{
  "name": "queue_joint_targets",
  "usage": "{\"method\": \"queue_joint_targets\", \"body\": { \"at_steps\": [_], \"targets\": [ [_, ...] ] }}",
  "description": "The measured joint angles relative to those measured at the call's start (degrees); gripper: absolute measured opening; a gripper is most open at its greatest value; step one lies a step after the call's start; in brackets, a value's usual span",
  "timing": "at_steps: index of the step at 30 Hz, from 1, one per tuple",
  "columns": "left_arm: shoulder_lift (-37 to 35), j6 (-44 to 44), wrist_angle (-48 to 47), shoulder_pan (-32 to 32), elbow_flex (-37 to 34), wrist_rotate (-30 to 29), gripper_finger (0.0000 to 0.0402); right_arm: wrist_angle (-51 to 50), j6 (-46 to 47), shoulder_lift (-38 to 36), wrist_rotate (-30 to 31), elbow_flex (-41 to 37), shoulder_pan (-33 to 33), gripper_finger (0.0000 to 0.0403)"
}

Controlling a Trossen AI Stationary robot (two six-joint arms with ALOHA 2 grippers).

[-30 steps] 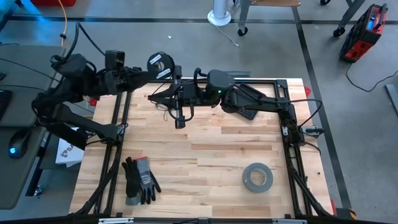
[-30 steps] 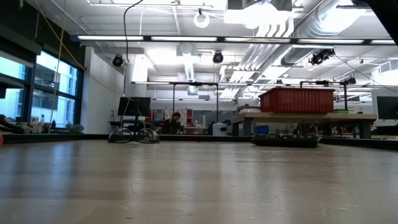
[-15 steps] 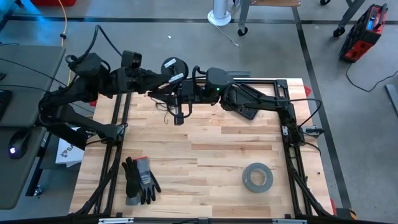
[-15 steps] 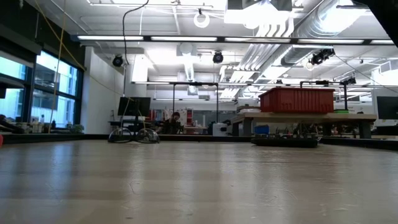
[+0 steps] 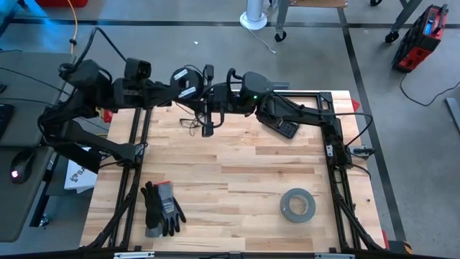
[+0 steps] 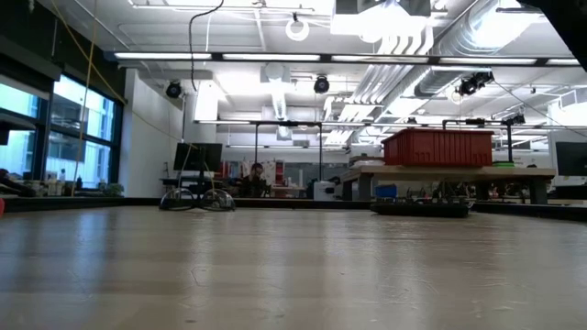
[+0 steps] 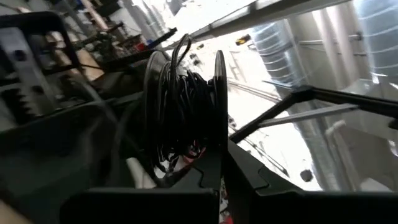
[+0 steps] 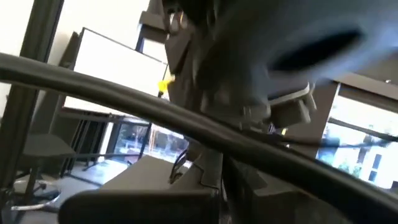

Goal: Coil cords
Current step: Coil the black wire on the black spool

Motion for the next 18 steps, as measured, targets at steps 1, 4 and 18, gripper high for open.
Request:
{"method": "queue_joint_targets", "body": {
  "at_steps": [1,4,18],
  "targets": [
    [0.0,0.1,-0.7,-0.3,0.0,-0.2,0.0000,0.7,0.5,0.0,-0.1,0.0,-0.1,0.0000],
    [0.4,1.1,-1.8,-0.5,-0.1,-1.2,0.0000,2.3,2.1,0.1,-2.0,0.0,-0.4,0.0000],
    [-0.3,6.3,-0.7,-0.5,-0.1,-2.2,0.0000,-0.1,4.0,0.1,-2.1,0.0,-0.4,0.0000]
  ]
}}
